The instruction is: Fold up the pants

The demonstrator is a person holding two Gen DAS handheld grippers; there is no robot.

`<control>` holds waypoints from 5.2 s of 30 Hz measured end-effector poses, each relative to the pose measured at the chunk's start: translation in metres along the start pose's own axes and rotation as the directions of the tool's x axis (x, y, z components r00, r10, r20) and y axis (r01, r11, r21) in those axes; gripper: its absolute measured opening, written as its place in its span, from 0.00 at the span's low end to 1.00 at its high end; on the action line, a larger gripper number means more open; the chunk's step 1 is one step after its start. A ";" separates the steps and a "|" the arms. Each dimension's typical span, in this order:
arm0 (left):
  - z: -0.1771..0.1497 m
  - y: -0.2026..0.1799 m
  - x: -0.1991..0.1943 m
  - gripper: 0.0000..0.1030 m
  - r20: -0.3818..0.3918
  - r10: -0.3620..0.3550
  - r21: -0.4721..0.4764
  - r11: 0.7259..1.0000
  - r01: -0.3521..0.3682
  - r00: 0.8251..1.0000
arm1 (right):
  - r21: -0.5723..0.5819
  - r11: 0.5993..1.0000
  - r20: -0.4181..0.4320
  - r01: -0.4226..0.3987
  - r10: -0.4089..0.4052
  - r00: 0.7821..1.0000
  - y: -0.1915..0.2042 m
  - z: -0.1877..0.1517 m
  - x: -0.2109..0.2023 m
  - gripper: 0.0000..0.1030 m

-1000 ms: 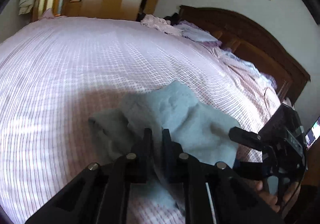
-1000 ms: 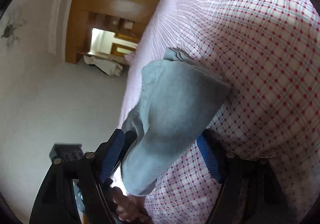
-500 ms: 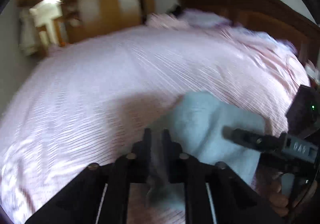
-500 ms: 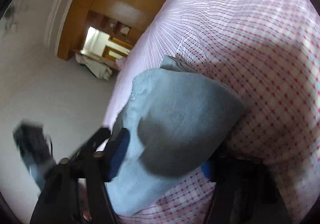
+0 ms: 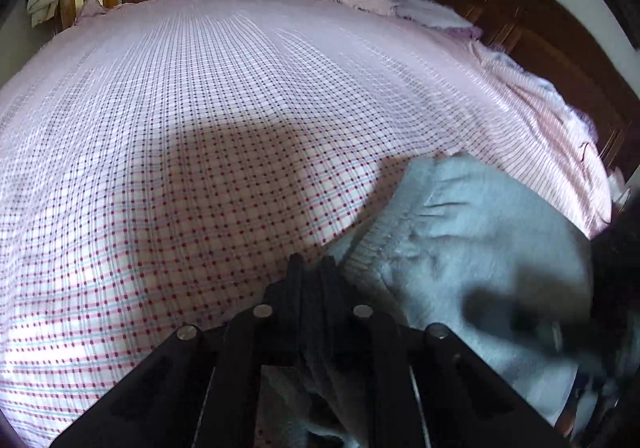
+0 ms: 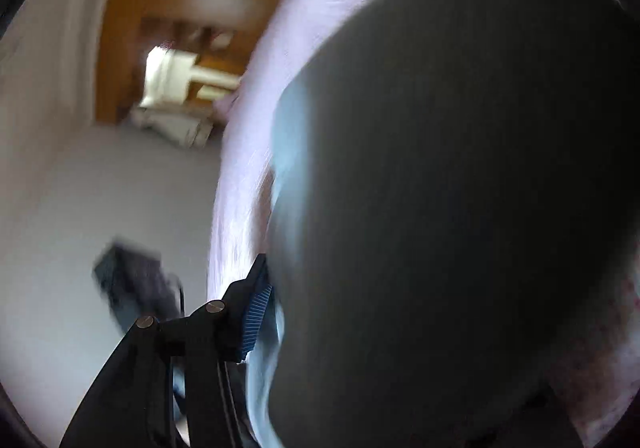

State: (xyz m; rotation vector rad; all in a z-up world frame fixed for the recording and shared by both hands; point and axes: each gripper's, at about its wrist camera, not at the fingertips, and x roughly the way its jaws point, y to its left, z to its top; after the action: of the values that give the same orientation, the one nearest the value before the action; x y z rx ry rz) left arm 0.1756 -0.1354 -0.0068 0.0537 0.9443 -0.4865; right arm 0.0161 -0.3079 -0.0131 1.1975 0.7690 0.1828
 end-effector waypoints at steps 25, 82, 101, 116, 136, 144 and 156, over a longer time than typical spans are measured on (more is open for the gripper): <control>-0.069 0.016 -0.074 0.10 0.080 0.012 -0.213 0.977 0.005 0.997 | -0.463 0.060 0.820 0.884 -0.349 0.453 0.161 0.041 -0.125 0.12; -0.111 0.062 -0.158 0.22 0.083 -0.561 -0.370 0.750 0.548 0.824 | -0.478 0.798 0.018 0.367 -0.409 0.912 0.009 0.019 -0.078 0.81; -0.110 0.042 -0.165 0.26 0.128 -0.351 -0.325 0.869 0.374 0.928 | -0.501 0.853 -0.062 0.144 -0.202 0.977 -0.007 0.020 -0.022 0.42; -0.146 0.029 -0.166 0.37 0.241 -0.220 -0.388 0.871 0.302 0.945 | -0.430 0.902 -0.107 0.033 -0.088 0.990 -0.023 0.029 -0.027 0.44; -0.108 0.055 -0.135 0.16 0.225 -0.335 -0.585 0.705 0.402 0.915 | -0.312 0.934 -0.241 -0.172 0.098 0.966 -0.033 0.016 -0.026 0.25; -0.051 0.024 -0.157 0.15 0.244 -0.163 -0.361 0.900 0.245 0.956 | -0.446 0.867 -0.144 -0.221 0.174 0.974 0.001 0.010 -0.042 0.24; 0.008 0.022 -0.110 0.15 0.181 -0.040 -0.210 0.975 0.078 0.983 | -0.553 0.833 0.043 -0.018 0.051 0.998 0.036 0.035 -0.008 0.23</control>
State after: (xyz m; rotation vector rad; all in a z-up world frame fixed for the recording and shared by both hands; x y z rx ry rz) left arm 0.1379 -0.0764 0.0812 -0.2123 0.8217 -0.4333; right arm 0.0406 -0.3250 0.0273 0.6579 0.5858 0.3740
